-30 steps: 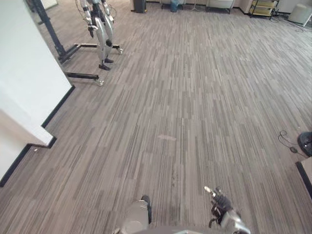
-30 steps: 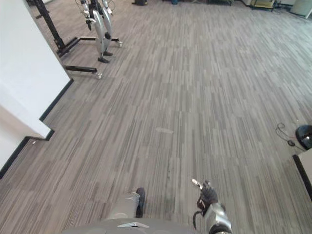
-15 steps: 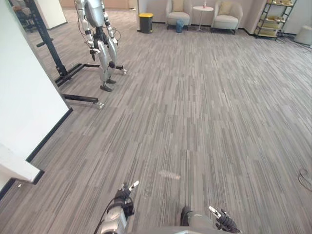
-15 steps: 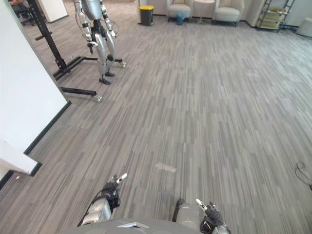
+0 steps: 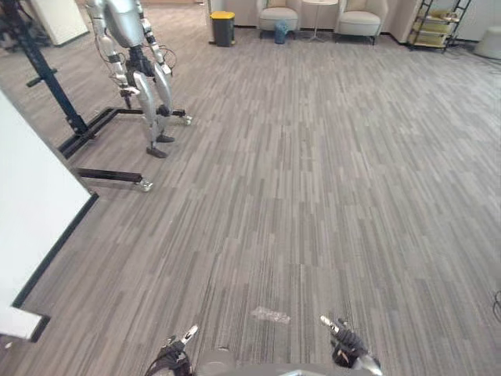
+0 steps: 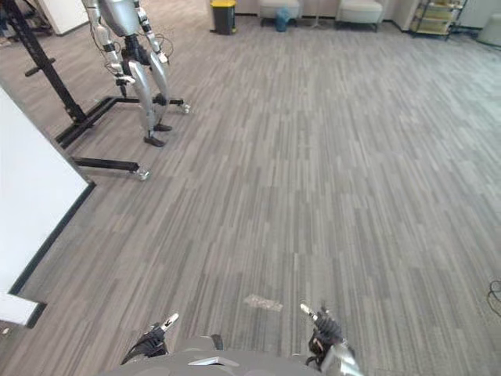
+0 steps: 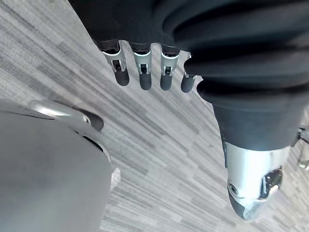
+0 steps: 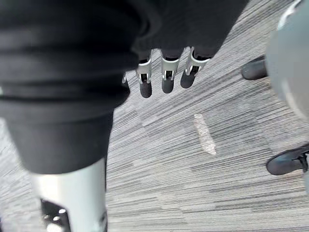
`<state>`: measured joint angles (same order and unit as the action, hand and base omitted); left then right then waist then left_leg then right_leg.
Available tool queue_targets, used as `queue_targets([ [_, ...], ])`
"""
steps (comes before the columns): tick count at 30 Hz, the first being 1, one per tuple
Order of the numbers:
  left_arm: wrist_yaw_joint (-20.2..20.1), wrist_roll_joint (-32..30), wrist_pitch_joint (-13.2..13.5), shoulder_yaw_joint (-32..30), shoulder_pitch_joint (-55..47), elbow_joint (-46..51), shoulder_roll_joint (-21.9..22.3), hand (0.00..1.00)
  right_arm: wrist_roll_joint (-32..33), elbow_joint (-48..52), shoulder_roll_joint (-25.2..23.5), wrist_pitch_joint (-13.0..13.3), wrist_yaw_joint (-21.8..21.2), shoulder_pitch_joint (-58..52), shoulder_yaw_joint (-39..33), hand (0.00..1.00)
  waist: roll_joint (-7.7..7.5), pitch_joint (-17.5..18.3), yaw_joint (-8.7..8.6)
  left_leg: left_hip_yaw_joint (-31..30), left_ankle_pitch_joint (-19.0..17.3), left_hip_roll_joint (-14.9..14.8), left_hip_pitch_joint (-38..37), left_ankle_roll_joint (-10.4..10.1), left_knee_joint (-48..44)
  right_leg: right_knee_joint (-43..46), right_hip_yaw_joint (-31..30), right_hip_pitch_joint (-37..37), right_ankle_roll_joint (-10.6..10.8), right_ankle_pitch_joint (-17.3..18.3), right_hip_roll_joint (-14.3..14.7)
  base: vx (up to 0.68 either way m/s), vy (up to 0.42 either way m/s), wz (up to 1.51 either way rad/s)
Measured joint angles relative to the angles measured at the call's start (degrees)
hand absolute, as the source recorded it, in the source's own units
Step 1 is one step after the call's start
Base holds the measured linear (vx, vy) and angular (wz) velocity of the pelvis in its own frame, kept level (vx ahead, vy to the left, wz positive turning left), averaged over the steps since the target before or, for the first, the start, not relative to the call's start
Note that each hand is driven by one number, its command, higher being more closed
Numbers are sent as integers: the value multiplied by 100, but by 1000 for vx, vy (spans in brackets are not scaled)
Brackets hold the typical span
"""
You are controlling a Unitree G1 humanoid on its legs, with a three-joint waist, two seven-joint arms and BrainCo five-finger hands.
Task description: Organize washtable
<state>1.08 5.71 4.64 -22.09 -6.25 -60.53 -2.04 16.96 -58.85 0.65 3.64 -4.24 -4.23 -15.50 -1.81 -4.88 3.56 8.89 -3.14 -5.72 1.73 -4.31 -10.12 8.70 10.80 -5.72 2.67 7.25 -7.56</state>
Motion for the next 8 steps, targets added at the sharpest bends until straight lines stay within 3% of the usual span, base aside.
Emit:
queue_targets([
  [3, 48, -26, -1, 182, 24, -91, -101, 0, -13, -86, 3, 1, -8, -158, 1, 0, -78, 149, -19, 41, 111, 208, -262, 104, 484, -161, -7, -65, 79, -46, -138, 150, 45, -1],
  [8, 72, 12, 24, 528, 140, -230, -78, 0, -29, -355, 92, -8, -32, -158, -40, 0, -27, 292, -66, 30, 345, 355, -572, 155, 1078, -232, 23, -152, 128, -77, -213, 74, 20, 5],
])
